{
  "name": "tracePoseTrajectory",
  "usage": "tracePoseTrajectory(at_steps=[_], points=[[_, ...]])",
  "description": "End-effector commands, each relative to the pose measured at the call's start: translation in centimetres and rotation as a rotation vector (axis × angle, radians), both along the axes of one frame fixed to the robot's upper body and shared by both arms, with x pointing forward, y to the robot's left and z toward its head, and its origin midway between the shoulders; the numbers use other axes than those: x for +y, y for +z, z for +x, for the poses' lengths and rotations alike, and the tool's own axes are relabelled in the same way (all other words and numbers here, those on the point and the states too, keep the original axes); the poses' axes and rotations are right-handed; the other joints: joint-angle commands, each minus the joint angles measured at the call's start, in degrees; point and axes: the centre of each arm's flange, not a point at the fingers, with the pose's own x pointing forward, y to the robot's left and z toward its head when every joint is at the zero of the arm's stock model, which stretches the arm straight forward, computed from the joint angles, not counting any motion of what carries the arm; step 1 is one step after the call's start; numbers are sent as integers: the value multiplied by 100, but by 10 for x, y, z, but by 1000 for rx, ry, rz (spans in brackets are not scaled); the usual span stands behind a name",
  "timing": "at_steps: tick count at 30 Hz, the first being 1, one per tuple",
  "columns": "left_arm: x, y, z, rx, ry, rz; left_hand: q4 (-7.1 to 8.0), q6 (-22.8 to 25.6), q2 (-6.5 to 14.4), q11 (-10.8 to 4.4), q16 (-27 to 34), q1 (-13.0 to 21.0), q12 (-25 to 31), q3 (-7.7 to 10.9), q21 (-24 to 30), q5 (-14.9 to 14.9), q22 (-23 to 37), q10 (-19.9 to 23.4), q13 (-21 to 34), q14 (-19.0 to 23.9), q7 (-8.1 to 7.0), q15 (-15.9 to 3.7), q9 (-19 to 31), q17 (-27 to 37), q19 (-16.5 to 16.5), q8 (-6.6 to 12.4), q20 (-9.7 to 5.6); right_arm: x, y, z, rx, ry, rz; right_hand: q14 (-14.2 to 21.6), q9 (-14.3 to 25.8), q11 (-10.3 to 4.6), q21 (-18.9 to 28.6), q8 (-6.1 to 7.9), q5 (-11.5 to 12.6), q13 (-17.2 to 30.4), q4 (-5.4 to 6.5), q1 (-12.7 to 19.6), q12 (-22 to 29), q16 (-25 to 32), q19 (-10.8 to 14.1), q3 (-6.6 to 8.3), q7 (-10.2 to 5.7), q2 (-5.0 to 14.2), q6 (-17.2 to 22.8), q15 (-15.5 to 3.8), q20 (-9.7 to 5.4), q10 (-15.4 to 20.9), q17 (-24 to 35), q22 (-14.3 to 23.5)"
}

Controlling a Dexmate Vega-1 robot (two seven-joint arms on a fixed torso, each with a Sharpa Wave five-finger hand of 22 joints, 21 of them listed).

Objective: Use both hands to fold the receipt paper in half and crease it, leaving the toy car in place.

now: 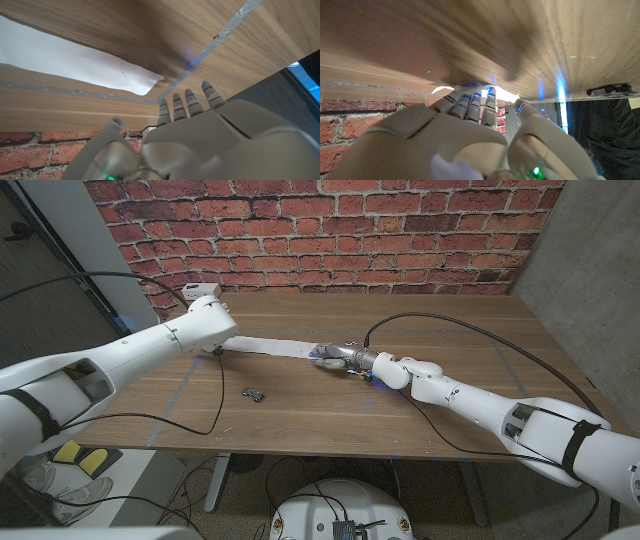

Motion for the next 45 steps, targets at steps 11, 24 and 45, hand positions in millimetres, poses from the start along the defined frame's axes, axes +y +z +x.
tracePoseTrajectory(at_steps=[11, 24, 45], points=[[-13, 1, 44, 110, -78, 11, -2, 303, 52, 83, 29, 27, 64, -68, -63, 25, 28, 277, 13, 210, 388, -19, 16, 17, 115, 23, -51, -4, 0, 9, 20, -6, 9, 57, 7, 3, 42, -8, 44, 7, -11, -23, 40, 30, 333, 41, -5, -41, -11, -81, 279, 49, 4, 763], [-39, -2, 59, 121, -287, -43, -15, 140, 38, 47, 3, 40, 39, -85, -84, 28, 26, 274, 11, 200, 325, -30, 12, 11, 123, -56, -65, -9, 1, 13, 31, -9, 18, 57, 7, -5, 40, -10, 44, 7, -14, -33, 38, 30, 333, 45, -15, -56, -18, -83, 270, 44, 6, 763], [-66, 11, 31, -14, -718, -186, -347, 415, 117, -16, 22, 472, 69, 85, -80, 23, 12, 658, 0, 600, 396, -165, 6, -21, 452, 11, -151, -10, 1, 10, 27, 11, 34, 53, 8, -32, 41, -29, 46, 7, -15, -46, 31, 29, 345, 54, -31, -62, -75, -99, 258, 23, 7, 763]])
